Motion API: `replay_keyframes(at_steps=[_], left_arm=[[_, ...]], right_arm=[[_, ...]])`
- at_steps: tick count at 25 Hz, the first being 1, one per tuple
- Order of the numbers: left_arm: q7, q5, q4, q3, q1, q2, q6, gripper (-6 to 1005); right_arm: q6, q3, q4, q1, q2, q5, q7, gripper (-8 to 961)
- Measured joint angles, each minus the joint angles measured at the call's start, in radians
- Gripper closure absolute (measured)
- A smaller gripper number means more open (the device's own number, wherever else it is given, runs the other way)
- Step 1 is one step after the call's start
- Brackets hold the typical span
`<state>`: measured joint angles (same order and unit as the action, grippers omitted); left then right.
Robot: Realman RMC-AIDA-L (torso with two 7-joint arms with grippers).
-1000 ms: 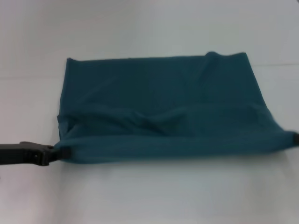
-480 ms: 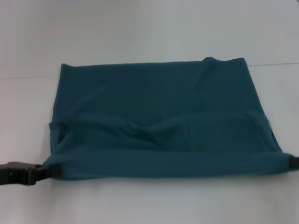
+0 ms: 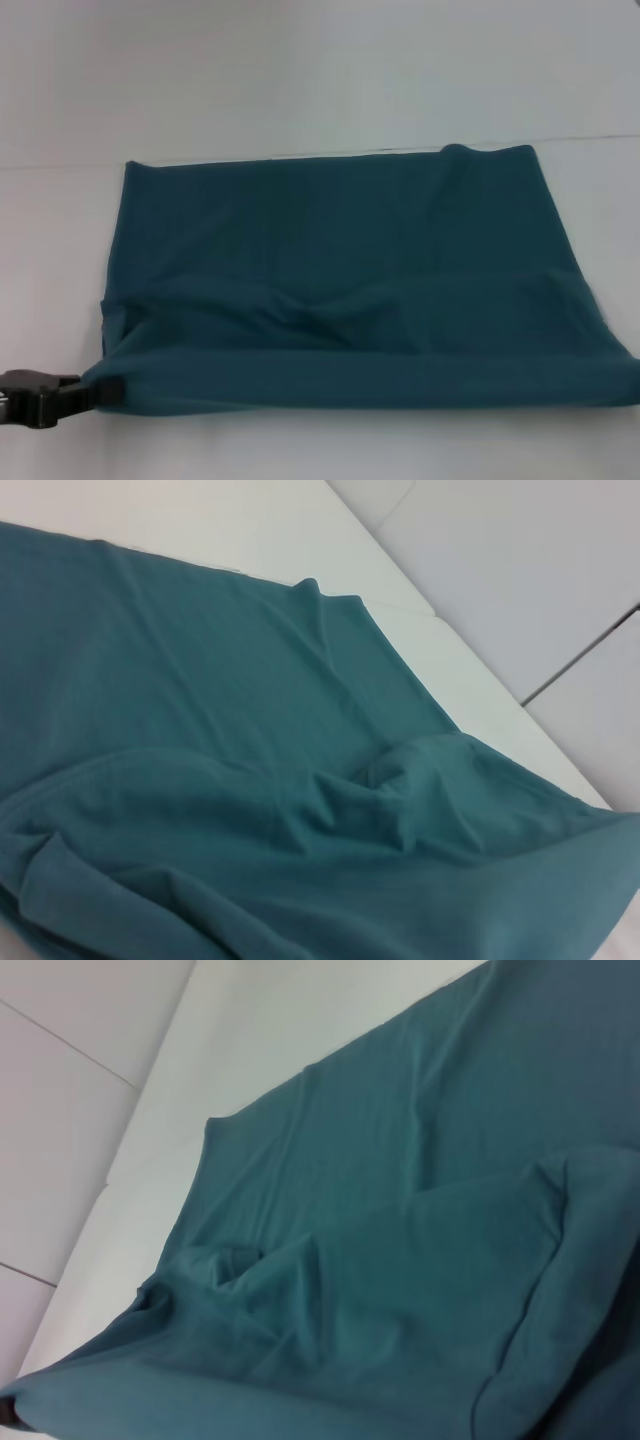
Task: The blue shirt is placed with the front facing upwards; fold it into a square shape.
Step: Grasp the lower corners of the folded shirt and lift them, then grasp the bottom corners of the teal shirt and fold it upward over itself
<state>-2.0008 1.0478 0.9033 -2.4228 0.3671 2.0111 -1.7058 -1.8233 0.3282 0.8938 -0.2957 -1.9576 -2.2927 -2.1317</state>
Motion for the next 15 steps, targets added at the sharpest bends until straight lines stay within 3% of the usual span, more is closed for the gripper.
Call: replay_keyframes(at_steps=[15], left_arm=[[0.026, -0.007, 0.009, -0.003, -0.064, 0.007, -0.079, 966]], right_arm=[[-0.011, -0.001, -0.065, 0.066, 0.011, -0.006, -0.006, 921]])
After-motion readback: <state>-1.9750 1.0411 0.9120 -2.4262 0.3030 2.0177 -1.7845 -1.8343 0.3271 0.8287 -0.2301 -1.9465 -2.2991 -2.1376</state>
